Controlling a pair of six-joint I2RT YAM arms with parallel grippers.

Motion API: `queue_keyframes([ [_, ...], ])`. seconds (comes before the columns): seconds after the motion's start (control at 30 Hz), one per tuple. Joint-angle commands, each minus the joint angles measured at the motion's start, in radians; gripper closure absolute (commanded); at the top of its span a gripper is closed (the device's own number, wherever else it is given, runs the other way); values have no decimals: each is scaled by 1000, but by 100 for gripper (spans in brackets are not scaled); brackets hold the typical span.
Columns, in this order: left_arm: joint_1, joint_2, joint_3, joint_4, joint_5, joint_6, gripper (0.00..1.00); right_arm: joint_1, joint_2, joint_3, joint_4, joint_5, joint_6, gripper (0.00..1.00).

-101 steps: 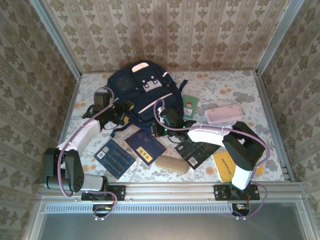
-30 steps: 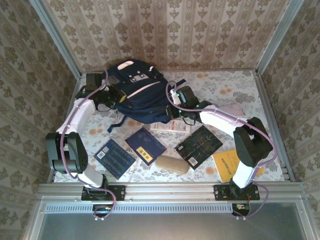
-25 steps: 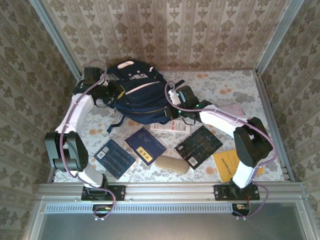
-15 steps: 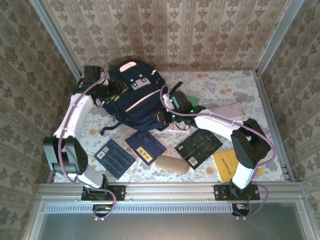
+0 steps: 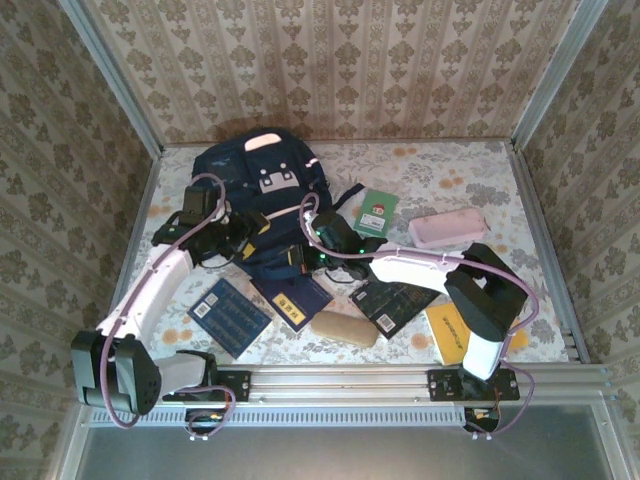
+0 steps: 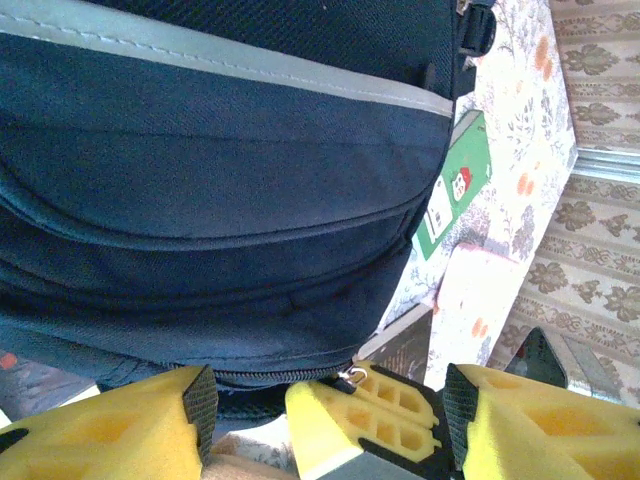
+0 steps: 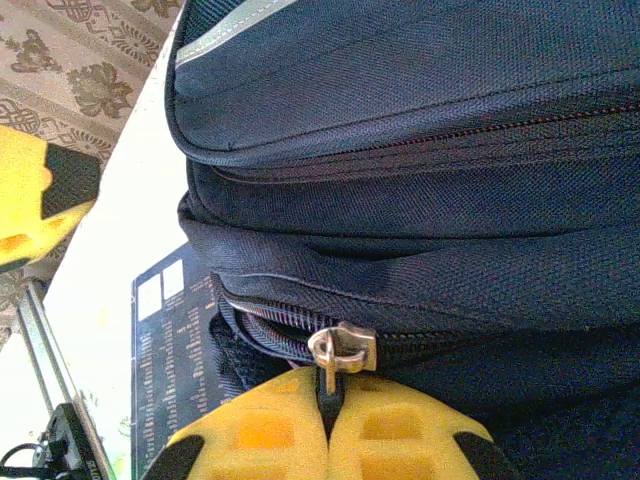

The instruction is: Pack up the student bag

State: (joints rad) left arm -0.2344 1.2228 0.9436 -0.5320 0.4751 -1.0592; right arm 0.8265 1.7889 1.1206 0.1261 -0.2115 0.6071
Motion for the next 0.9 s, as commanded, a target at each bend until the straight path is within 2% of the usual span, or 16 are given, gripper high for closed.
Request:
queue_keyframes([
  [0.0,-7,23,-71,94,30,-101,36,8,12,3,95,29,16,100],
  [0.17,-40,11,-114,135,44,-184,36,14,30,1,99,41,17,100],
  [0.4,-52,-50,-202,169,2,-260,35,17,43,5,107,50,16,100],
  [0.73,-68,67,-222,290,-17,-298,37,32,49,7,107,53,20,100],
  [0.87,-68,116,-196,316,-36,-282,41,43,57,12,103,56,13,100],
])
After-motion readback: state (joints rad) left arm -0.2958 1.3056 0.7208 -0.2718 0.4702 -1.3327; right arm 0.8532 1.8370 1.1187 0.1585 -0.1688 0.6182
